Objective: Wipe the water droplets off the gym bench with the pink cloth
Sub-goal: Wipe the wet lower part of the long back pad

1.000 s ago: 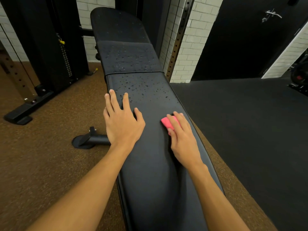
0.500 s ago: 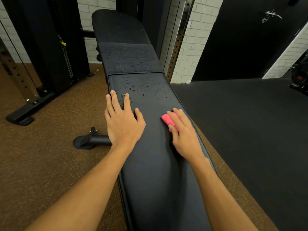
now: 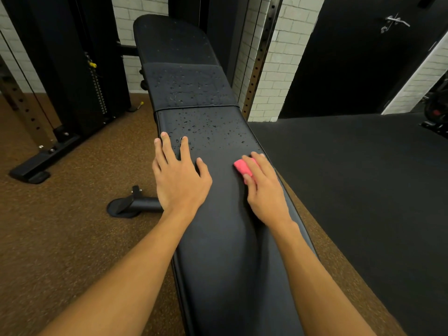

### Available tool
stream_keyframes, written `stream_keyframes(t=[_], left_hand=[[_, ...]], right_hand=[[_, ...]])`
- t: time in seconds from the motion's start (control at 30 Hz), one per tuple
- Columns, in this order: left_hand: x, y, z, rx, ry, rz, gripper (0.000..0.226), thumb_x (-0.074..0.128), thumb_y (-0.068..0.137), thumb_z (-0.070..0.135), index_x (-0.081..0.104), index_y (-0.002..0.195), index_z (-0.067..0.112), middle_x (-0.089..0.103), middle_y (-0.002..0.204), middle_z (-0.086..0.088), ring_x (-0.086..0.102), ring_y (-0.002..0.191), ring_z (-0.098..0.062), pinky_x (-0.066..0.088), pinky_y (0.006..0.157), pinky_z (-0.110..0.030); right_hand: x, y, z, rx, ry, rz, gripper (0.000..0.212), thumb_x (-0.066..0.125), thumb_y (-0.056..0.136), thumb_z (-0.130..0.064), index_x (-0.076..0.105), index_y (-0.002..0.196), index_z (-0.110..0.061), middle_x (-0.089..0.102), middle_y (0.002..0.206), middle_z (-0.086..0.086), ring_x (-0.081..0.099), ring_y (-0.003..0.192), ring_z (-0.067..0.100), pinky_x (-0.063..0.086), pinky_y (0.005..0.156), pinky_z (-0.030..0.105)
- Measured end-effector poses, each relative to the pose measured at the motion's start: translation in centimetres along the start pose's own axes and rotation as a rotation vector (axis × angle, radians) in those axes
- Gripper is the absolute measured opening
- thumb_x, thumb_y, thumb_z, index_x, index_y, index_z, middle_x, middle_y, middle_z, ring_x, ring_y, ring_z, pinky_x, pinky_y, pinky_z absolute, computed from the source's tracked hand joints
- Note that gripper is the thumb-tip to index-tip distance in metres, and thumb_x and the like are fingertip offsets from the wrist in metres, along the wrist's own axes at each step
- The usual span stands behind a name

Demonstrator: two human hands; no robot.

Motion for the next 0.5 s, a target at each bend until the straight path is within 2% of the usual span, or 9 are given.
stream_keyframes(t=[0.07,0.17,0.23,0.37,0.43,0.5], left_hand=[[0.0,0.0,0.1,-0.003,-0.004,-0.002,0.066,0.044,0.102,0.042,0.036,0.163,0.019,0.014,0.175,-0.020,0.010,0.163,-0.039,0.027,0.126,-0.056],[0.0,-0.1,0.0,-0.003,0.005,-0.001,0.066,0.044,0.102,0.042,0.036,0.163,0.018,0.014,0.175,-0.020,0.011,0.163,-0.039,0.028,0.126,-0.056],[0.0,-0.1,0.0,0.001,0.009,0.006,0.066,0.045,0.102,0.041,0.037,0.163,0.017,0.015,0.175,-0.020,0.013,0.163,-0.039,0.028,0.125,-0.055],[0.1,-0.1,-0.1,0.004,0.006,0.002,0.066,0.045,0.103,0.041,0.036,0.163,0.018,0.015,0.175,-0.020,0.011,0.163,-0.038,0.027,0.126,-0.054],[0.1,0.0,-0.1,-0.004,0.006,-0.005,0.066,0.045,0.103,0.042,0.036,0.164,0.019,0.014,0.176,-0.019,0.010,0.163,-0.038,0.027,0.126,-0.054],[0.1,0.0,0.0,-0.008,0.002,-0.006,0.066,0.045,0.102,0.041,0.036,0.164,0.018,0.014,0.175,-0.020,0.011,0.163,-0.039,0.027,0.126,-0.055]], right_hand=[[0.0,1.6,0.3,0.122,0.013,0.052,0.047,0.044,0.115,-0.023,0.046,0.162,-0.019,0.034,0.172,0.005,0.019,0.164,0.026,0.024,0.132,0.043],[1.2,4.0,-1.4,0.175,0.026,0.041,0.048,0.043,0.115,-0.022,0.043,0.163,-0.018,0.031,0.173,0.010,0.015,0.165,0.031,0.024,0.132,0.051],[2.1,4.0,-3.0,0.069,0.027,0.016,0.047,0.044,0.115,-0.022,0.045,0.162,-0.019,0.034,0.172,0.009,0.016,0.164,0.031,0.026,0.132,0.049],[1.8,1.1,-3.1,-0.143,0.017,-0.102,0.048,0.046,0.115,-0.027,0.044,0.163,-0.026,0.033,0.173,-0.002,0.016,0.165,0.019,0.022,0.130,0.032],[0.8,0.6,-1.6,-0.100,-0.001,-0.074,0.047,0.046,0.114,-0.028,0.045,0.162,-0.027,0.033,0.173,-0.003,0.018,0.165,0.018,0.024,0.130,0.034],[0.5,1.6,-0.4,0.034,-0.002,-0.006,0.047,0.046,0.115,-0.025,0.046,0.161,-0.022,0.034,0.172,0.003,0.019,0.164,0.024,0.026,0.132,0.043]])
Point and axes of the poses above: each hand's wrist, its own y-axis towards the middle knuckle, its own x-axis out of the palm, z = x × y, the point moved 4 cm from there along y, towards the middle knuckle
